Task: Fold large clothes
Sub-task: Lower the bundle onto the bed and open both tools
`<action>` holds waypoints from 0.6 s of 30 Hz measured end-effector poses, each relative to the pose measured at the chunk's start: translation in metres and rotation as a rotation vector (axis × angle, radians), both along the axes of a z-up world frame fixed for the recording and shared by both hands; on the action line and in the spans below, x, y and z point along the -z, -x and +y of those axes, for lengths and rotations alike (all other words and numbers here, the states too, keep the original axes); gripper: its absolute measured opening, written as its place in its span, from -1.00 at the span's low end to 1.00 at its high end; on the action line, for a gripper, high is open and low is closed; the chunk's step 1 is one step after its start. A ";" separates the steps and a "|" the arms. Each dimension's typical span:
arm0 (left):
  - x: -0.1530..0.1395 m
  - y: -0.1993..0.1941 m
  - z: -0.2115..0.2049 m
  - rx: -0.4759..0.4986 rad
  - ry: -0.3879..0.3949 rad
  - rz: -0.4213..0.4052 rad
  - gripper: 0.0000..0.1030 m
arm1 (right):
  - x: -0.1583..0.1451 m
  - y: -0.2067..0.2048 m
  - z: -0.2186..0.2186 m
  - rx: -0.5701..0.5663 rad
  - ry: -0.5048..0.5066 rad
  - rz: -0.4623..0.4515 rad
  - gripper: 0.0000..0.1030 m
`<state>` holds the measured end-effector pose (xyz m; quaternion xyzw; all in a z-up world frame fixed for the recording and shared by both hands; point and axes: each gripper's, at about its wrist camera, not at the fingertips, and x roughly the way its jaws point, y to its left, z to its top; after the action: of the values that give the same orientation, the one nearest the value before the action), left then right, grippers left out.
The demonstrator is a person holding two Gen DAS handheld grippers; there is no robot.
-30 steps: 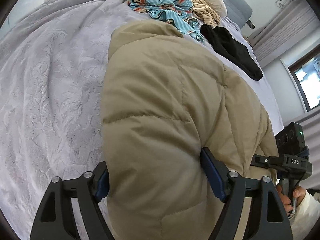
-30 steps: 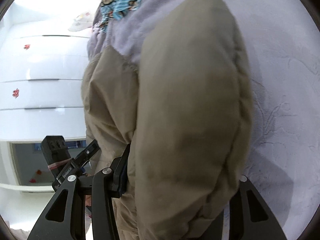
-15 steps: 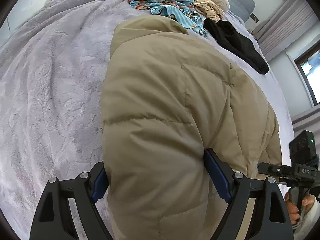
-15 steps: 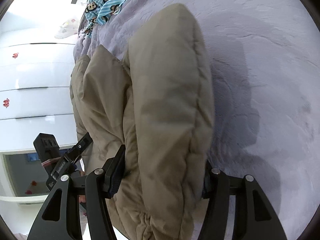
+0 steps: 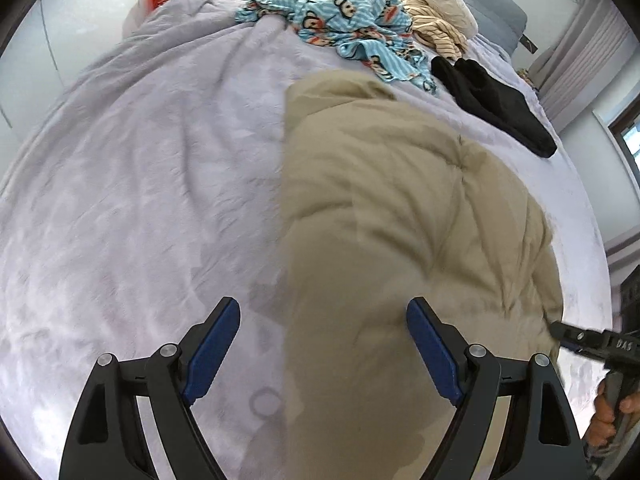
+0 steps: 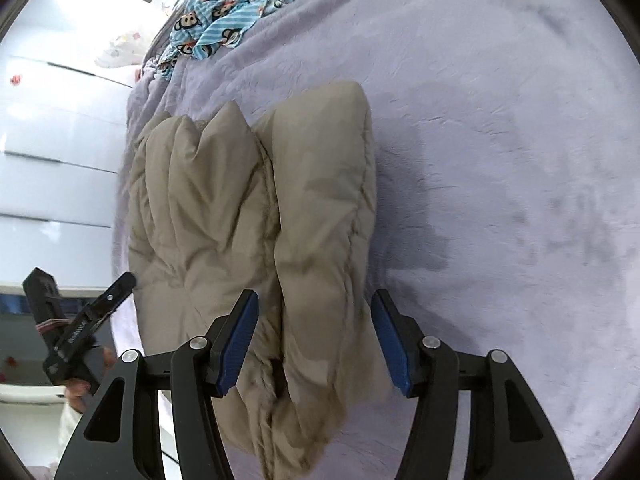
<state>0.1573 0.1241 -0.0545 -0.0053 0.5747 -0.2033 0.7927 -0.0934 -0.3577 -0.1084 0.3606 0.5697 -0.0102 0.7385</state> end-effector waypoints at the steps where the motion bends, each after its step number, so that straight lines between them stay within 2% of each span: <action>1: -0.001 0.007 0.004 0.006 -0.019 -0.004 0.68 | -0.006 0.008 0.001 -0.001 0.013 -0.007 0.14; 2: 0.000 0.012 0.008 0.013 -0.032 -0.007 0.68 | -0.012 0.005 0.009 -0.002 0.018 -0.013 0.06; 3: 0.001 0.019 0.010 0.025 -0.048 -0.010 0.68 | -0.017 0.012 0.009 -0.005 0.023 -0.022 -0.10; 4: 0.004 0.026 0.011 0.039 -0.064 -0.010 0.68 | -0.023 0.019 0.013 -0.011 0.033 -0.035 -0.15; 10: 0.018 0.050 0.013 0.058 -0.129 -0.015 0.68 | -0.050 0.032 0.052 -0.061 0.051 -0.104 -0.21; 14: 0.021 0.057 0.010 0.053 -0.156 -0.024 0.68 | -0.044 0.029 0.089 -0.147 0.126 -0.068 -0.21; 18: 0.020 0.060 0.008 0.045 -0.158 -0.009 0.68 | -0.014 0.023 0.111 -0.206 0.228 0.032 -0.26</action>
<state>0.0977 0.1322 -0.0744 0.0710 0.5853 -0.1751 0.7885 -0.1160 -0.2470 -0.0949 0.2138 0.6106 -0.0048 0.7625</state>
